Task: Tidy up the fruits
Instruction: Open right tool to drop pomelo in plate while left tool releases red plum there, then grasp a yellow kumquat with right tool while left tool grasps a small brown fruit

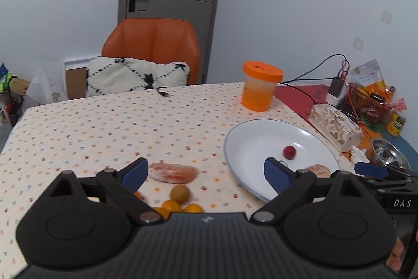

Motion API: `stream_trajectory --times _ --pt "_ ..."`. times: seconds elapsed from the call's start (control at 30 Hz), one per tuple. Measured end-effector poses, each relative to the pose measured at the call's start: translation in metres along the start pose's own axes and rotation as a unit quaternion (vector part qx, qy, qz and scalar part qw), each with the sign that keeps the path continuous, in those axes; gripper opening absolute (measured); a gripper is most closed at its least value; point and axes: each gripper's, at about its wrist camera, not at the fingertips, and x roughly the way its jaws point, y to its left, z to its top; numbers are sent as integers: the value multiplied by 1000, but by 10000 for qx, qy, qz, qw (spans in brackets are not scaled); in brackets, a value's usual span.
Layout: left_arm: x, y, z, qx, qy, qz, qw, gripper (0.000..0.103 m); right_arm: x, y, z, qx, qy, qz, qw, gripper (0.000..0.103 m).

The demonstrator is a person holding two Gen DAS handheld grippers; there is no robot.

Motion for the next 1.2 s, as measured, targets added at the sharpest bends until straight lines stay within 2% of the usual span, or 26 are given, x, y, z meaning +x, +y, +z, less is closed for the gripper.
stream_trajectory --times 0.73,1.2 --pt "-39 71 -23 -535 40 583 9969 95 18 66 -2 -571 251 505 9968 103" --pt "-43 101 -41 -792 216 514 9953 92 23 93 -8 -724 416 765 9936 102"
